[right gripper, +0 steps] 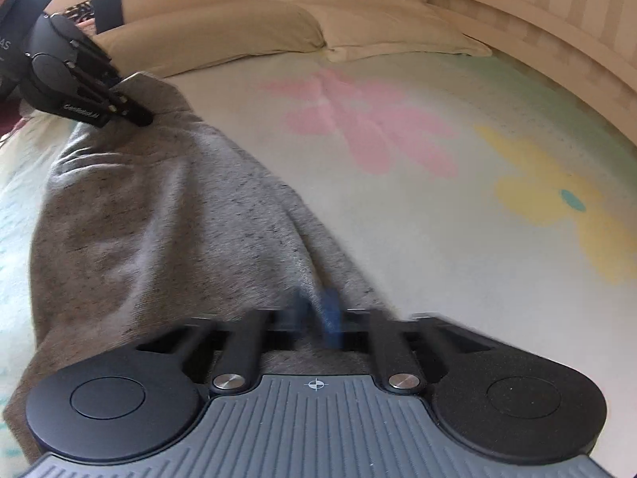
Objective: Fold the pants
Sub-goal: 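Lift and fold the sweatpants over again with both grippers, then open both grippers and release the sweatpants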
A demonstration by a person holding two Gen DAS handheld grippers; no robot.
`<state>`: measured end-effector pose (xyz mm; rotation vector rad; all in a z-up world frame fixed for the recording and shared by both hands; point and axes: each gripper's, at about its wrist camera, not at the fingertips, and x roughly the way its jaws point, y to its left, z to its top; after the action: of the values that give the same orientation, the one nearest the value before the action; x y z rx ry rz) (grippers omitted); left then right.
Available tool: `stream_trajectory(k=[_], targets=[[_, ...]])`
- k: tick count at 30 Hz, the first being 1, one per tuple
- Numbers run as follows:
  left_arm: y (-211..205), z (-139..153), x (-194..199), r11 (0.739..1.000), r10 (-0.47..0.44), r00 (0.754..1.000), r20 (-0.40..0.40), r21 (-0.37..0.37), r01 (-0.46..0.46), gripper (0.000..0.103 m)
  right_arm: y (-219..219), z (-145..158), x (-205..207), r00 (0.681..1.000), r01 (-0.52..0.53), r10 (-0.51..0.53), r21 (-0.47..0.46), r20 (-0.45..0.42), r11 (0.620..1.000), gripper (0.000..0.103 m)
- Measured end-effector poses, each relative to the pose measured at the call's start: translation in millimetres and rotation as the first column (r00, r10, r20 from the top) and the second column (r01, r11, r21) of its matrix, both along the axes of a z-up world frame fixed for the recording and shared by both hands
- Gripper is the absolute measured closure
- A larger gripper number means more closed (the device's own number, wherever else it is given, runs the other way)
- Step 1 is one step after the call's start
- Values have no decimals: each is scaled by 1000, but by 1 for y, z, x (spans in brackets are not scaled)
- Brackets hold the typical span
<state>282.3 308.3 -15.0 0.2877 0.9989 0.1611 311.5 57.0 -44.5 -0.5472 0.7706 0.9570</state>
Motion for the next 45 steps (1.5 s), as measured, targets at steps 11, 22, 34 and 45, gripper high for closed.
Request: stream_trajectory(k=[11, 22, 34, 45], targets=[[-11, -4, 6, 995, -47, 998, 30, 88, 44, 73, 2, 0, 6, 990, 105, -104, -4, 93, 994, 100], [-11, -3, 11, 980, 25, 998, 58, 197, -36, 66, -18, 43, -48, 971, 195, -203, 78, 124, 978, 76], [12, 17, -49, 950, 123, 988, -92, -277, -144, 45, -57, 64, -186, 977, 199, -182, 170, -112, 965, 76], [0, 3, -52, 893, 161, 971, -176, -393, -219, 37, -17, 26, -217, 997, 76, -76, 24, -16, 997, 75]])
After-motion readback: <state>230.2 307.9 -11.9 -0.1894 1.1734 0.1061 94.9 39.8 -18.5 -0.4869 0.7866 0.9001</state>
